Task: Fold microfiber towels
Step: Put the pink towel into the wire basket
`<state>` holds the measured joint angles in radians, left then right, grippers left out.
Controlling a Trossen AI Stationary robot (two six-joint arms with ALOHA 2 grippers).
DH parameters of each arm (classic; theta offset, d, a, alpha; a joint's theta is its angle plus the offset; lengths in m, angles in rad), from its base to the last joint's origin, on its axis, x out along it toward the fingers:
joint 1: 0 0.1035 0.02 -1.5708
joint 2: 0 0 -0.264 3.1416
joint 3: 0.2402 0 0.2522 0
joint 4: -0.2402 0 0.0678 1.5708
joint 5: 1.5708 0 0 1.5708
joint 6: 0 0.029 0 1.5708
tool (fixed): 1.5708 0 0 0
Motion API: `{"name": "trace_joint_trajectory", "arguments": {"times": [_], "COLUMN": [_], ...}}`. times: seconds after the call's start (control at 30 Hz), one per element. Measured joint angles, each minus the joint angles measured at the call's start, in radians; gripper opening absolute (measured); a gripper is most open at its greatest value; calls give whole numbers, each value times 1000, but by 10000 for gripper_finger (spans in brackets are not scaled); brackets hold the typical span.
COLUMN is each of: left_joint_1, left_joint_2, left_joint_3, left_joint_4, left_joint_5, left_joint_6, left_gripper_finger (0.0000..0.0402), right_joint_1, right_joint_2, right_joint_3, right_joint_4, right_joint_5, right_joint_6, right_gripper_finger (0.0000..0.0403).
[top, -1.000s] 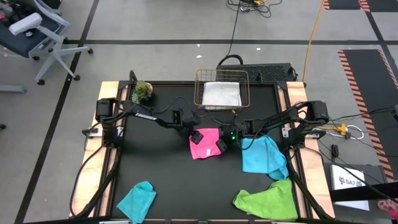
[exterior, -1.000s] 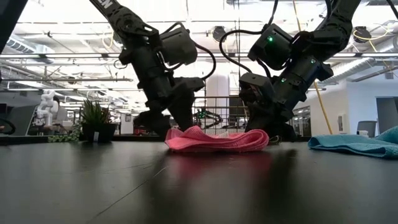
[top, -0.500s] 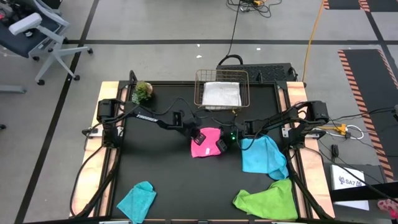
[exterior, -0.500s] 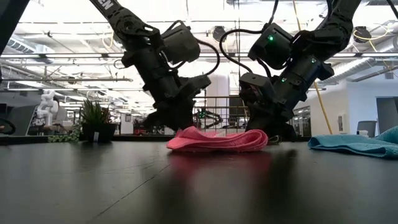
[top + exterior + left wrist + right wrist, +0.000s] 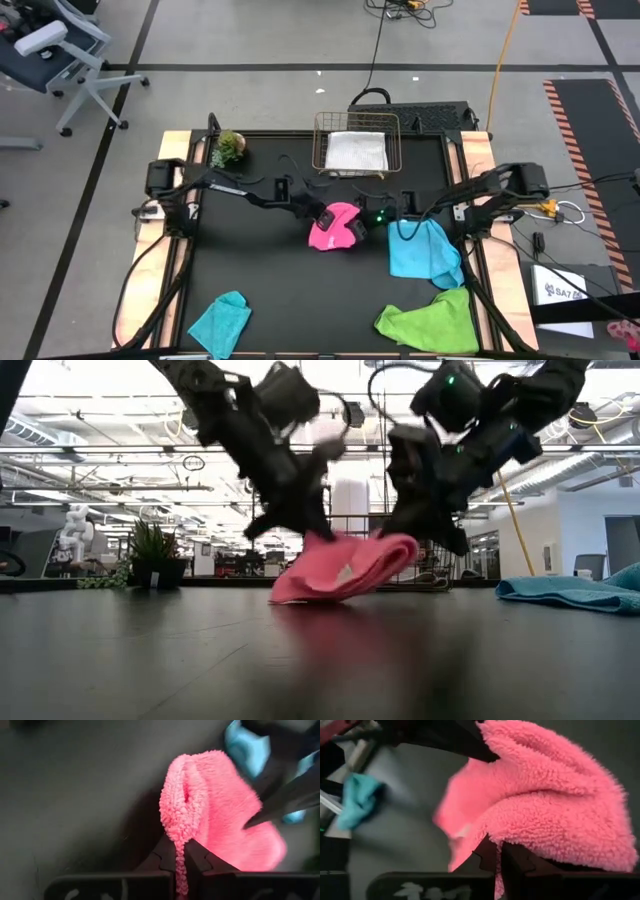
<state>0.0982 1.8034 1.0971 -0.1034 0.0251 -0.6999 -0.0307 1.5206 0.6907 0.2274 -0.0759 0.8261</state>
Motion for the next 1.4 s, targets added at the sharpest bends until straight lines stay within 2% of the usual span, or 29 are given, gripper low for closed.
{"name": "trace_joint_trajectory", "arguments": {"times": [0.2, 0.3, 0.53, 0.7, 0.83, 1.07, 1.27, 1.4], "left_joint_1": [8, 24, 76, 141, 201, 297, 346, 363], "left_joint_2": [-104, -126, -123, -123, -120, -102, -6, 79], "left_joint_3": [86, 158, 348, 431, 445, 447, 447, 446], "left_joint_4": [-8, -93, -258, -269, -260, -238, -94, -48], "left_joint_5": [-76, -97, -126, -126, -107, -62, 22, 46], "left_joint_6": [90, 146, 272, 307, 309, 307, 277, 268], "left_gripper_finger": [4, 4, 3, 3, 3, 3, 3, 3], "right_joint_1": [-8, -24, -95, -186, -276, -443, -559, -597], "right_joint_2": [-104, -150, -239, -259, -260, -259, -217, -163], "right_joint_3": [23, 71, 290, 421, 464, 462, 462, 461], "right_joint_4": [-7, -16, -356, -539, -582, -686, -710, -711], "right_joint_5": [4, 5, 96, 132, 126, 124, 70, 51], "right_joint_6": [-8, -49, -249, -369, -435, -513, -578, -612], "right_gripper_finger": [1, 0, 0, 0, 0, 0, 0, 0]}}
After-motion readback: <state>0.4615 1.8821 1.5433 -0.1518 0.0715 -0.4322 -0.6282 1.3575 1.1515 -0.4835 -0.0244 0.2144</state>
